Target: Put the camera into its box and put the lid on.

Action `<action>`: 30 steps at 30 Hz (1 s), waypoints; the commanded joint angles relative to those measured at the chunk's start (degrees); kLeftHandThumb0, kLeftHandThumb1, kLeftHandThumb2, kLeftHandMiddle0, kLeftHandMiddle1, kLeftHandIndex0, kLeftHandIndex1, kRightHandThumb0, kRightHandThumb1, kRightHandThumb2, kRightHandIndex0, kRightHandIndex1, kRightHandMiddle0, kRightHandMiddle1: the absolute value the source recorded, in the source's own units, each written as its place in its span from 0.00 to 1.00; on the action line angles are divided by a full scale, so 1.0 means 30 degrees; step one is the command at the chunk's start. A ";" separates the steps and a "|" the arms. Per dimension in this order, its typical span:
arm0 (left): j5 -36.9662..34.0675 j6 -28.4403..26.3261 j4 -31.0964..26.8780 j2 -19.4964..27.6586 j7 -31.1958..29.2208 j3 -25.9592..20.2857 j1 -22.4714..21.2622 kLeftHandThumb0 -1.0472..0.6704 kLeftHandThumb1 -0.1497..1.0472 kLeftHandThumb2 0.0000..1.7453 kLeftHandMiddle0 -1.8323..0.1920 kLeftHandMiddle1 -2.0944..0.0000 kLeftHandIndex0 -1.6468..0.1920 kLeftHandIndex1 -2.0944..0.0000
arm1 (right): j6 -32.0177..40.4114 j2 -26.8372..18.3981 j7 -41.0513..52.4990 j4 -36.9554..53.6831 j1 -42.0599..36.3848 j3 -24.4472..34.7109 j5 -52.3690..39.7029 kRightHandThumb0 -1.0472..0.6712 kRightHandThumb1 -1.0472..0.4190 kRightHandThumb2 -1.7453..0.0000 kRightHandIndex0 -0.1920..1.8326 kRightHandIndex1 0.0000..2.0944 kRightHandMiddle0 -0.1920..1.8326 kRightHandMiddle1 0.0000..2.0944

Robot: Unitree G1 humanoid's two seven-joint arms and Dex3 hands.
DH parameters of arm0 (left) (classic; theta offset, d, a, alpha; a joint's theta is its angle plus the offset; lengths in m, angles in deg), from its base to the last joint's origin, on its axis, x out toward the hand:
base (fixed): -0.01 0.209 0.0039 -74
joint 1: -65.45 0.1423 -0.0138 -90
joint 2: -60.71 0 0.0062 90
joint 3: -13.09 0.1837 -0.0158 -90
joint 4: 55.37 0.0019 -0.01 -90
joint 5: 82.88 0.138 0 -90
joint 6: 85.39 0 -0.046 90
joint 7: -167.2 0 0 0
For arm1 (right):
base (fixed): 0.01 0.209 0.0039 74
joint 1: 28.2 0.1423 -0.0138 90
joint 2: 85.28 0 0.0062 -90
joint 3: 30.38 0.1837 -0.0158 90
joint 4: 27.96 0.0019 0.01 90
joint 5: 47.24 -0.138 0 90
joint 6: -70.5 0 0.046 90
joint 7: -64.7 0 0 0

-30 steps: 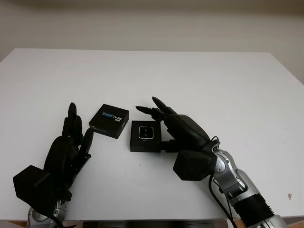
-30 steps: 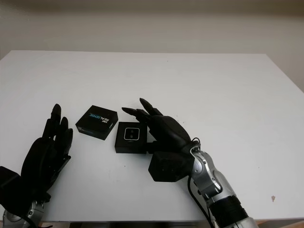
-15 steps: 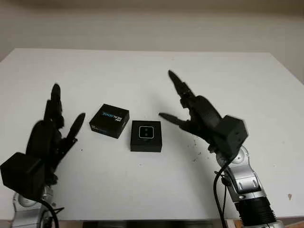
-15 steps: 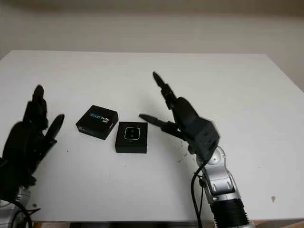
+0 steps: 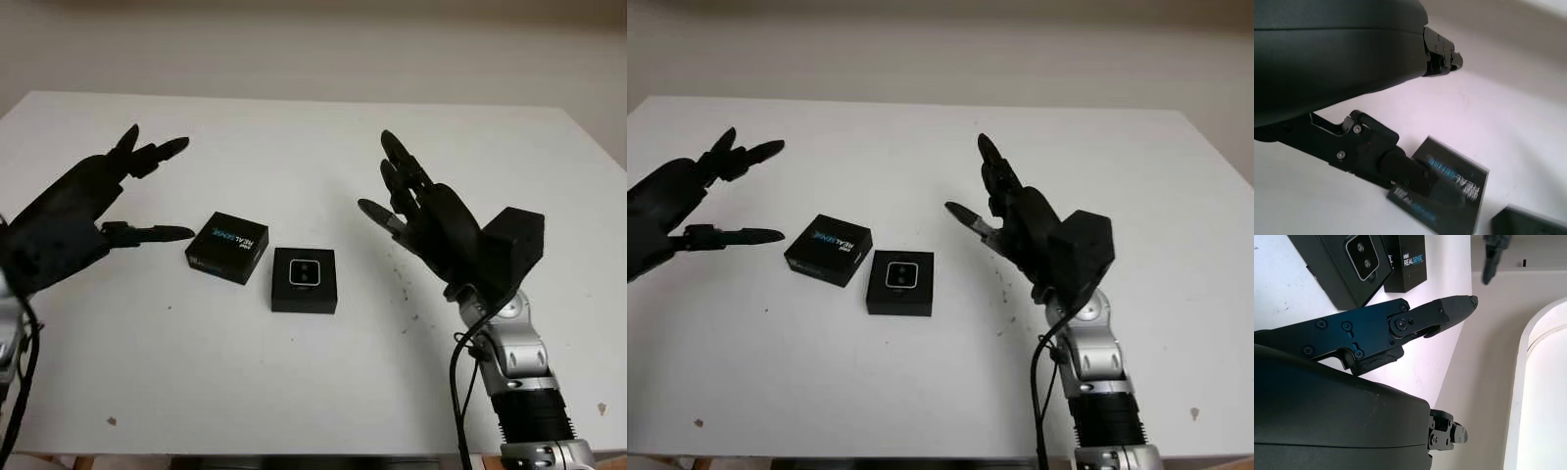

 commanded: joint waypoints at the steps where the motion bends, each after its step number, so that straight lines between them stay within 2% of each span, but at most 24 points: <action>1: 0.0805 0.0417 0.0318 0.0450 -0.0266 0.0870 -0.0956 0.19 0.82 0.03 0.95 0.99 0.92 0.99 | 0.0179 -0.0247 0.0021 0.0136 0.0186 0.0274 -0.0123 0.25 0.00 0.96 0.04 0.03 0.07 0.04; 7: 0.3897 0.5003 0.2847 0.0715 0.0912 0.3204 -0.2621 0.21 0.81 0.03 0.95 0.97 0.96 0.99 | 0.0439 -0.0411 -0.0124 0.0385 -0.0071 0.0330 0.0197 0.25 0.00 0.95 0.04 0.03 0.07 0.04; 15: 0.7182 0.8164 0.5868 0.0489 0.2813 0.5180 -0.4743 0.20 0.80 0.03 0.94 0.98 0.99 0.99 | 0.0325 -0.0237 -0.0715 0.0387 -0.0174 0.0437 0.0627 0.22 0.00 0.94 0.08 0.04 0.12 0.06; 20: 0.9175 0.8775 0.7597 0.0226 0.3898 0.6492 -0.6119 0.22 0.81 0.03 0.95 0.97 1.00 1.00 | -0.0061 -0.0248 -0.0853 0.0112 -0.0268 0.0424 0.0651 0.22 0.00 0.93 0.08 0.04 0.11 0.05; 30: 1.0696 0.9031 1.0910 -0.0584 0.4885 0.8247 -0.8430 0.26 0.80 0.03 0.92 0.97 0.98 0.99 | -0.0167 -0.0332 -0.0913 0.0302 -0.0787 0.0425 0.0784 0.21 0.00 0.94 0.09 0.04 0.13 0.05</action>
